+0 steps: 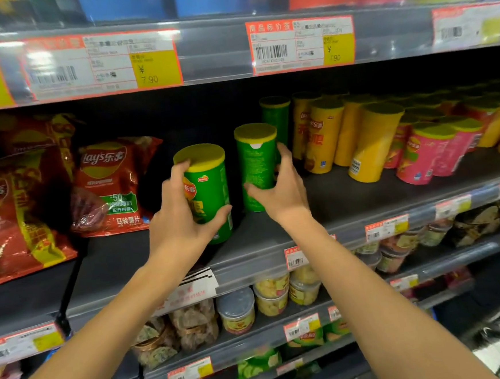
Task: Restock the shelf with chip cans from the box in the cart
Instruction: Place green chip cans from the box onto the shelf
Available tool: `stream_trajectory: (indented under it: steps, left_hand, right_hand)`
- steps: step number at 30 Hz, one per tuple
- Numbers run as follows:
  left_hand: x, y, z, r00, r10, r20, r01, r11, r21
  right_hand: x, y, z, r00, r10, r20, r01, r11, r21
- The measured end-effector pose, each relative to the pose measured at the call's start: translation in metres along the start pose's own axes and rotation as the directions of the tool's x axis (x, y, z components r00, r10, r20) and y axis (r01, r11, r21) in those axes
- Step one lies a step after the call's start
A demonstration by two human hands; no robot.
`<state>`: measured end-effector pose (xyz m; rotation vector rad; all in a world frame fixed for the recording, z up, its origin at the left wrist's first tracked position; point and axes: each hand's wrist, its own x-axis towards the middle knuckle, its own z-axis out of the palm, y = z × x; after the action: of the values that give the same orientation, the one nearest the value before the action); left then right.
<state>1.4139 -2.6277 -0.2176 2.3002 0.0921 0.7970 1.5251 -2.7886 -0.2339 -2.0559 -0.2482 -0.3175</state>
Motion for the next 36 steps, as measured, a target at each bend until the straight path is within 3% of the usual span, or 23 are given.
stream_trajectory:
  steps: [5,11,25,36]
  left_hand:
    - [0.000,0.000,0.001,1.000,-0.007,0.002,0.007,1.000,0.012]
    - [-0.001,0.000,0.002,1.000,-0.010,-0.002,0.010,1.000,0.021]
    - [0.001,-0.002,0.006,1.000,-0.017,-0.004,0.017,1.000,0.023]
    - [0.002,-0.002,0.006,1.000,-0.022,-0.005,0.022,0.999,0.027]
  right_hand:
    - [0.029,0.000,0.012,1.000,-0.006,-0.022,0.007,0.998,0.062]
    - [0.045,0.008,0.033,0.988,0.039,-0.153,-0.022,0.994,0.111]
    - [0.071,0.009,0.047,0.981,0.027,-0.191,-0.032,0.999,-0.027]
    - [0.084,0.013,0.053,0.967,0.010,-0.256,-0.019,0.999,-0.035]
